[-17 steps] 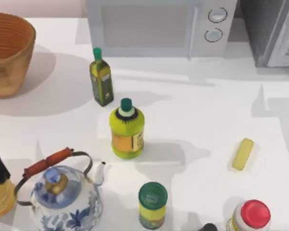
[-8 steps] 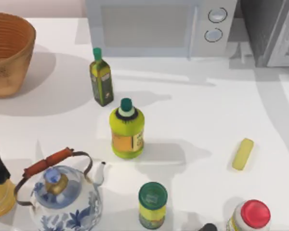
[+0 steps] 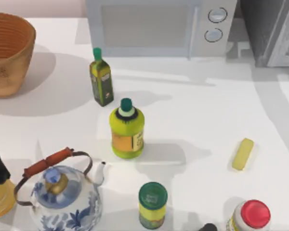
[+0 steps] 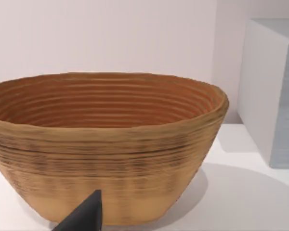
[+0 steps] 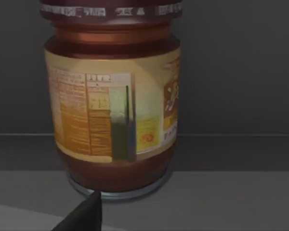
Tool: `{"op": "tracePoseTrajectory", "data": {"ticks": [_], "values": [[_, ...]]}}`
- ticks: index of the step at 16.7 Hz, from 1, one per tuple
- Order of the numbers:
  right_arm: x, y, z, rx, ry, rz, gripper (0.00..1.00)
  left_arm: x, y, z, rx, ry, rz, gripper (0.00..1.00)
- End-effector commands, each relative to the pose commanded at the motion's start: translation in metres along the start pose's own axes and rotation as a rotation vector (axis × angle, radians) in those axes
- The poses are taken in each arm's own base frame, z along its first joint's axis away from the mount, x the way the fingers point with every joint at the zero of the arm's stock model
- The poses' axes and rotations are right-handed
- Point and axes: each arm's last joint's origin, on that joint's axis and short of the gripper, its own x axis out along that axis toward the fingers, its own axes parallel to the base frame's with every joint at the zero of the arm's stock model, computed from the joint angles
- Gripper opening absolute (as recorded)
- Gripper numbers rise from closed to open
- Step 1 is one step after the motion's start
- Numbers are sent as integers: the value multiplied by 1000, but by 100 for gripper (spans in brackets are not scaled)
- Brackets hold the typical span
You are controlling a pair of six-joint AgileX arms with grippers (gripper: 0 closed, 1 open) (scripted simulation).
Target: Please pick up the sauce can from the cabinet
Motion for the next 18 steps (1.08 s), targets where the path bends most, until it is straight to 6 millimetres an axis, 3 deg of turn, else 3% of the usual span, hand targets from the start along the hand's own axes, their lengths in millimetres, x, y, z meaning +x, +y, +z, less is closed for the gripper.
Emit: {"op": "tracePoseTrajectory", "data": {"ticks": [3,10,18], "values": [[10,6,2,1,-6,2,100,0,0,0,0,0,0,100],[75,48,-4,-1,-3,-7,100,0,0,0,0,0,0,100],[85,50,-3,-1,-6,-7,100,0,0,0,0,0,0,100]]}}
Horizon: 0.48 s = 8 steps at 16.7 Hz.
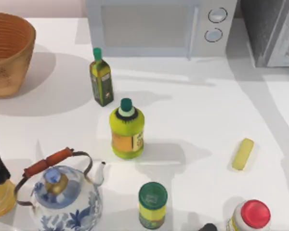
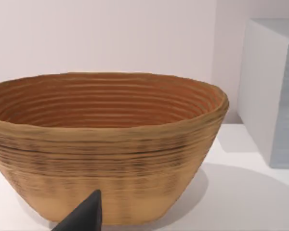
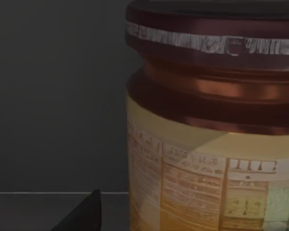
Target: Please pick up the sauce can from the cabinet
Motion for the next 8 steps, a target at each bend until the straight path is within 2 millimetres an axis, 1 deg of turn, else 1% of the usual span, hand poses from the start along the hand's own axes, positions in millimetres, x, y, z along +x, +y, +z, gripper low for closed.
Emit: {"op": "tracePoseTrajectory", "data": {"ticks": [6,8], "values": [[39,2,1,0,-1,0,100,0,0,0,0,0,0,100],[49,1,0,0,-1,0,100,0,0,0,0,0,0,100]]}}
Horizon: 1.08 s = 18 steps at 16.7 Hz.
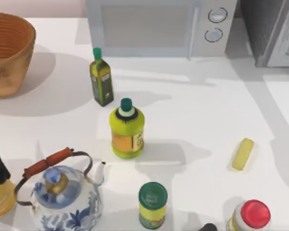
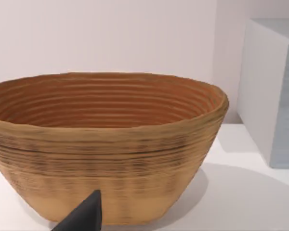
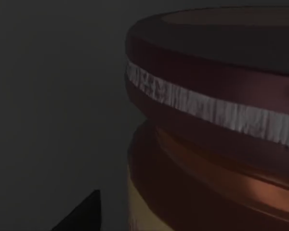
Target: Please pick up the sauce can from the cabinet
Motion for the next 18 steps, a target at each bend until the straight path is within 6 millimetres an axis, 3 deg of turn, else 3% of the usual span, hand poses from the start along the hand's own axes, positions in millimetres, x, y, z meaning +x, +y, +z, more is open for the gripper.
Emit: {"op": "tracePoseTrajectory", "data": {"ticks": [5,18], "values": [[5,0,-1,0,0,0,100,0,0,0,0,0,0,100],[5,0,-1,0,0,0,2,0,0,0,0,0,0,100]]}}
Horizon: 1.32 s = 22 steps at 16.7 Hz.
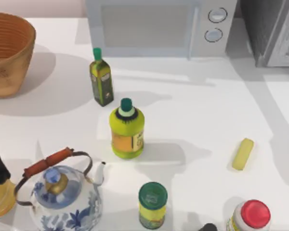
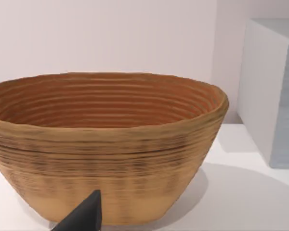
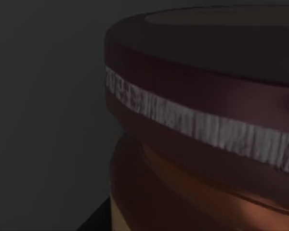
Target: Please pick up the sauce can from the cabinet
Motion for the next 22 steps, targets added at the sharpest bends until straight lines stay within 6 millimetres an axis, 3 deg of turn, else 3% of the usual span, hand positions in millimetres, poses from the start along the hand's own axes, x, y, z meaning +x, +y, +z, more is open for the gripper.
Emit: {"op": "tracePoseTrajectory", "data": {"ticks": [11,14,19,22], "values": [[-7,3,3,2,1,4,0,0,0,0,0,0,0,100],[-44,9,21,3,4,4,0,0,0,0,0,0,0,100],[-145,6,56,6,-8,2,0,0,0,0,0,0,0,100],[-178,1,62,2,-1,3,0,0,0,0,0,0,0,100]]}}
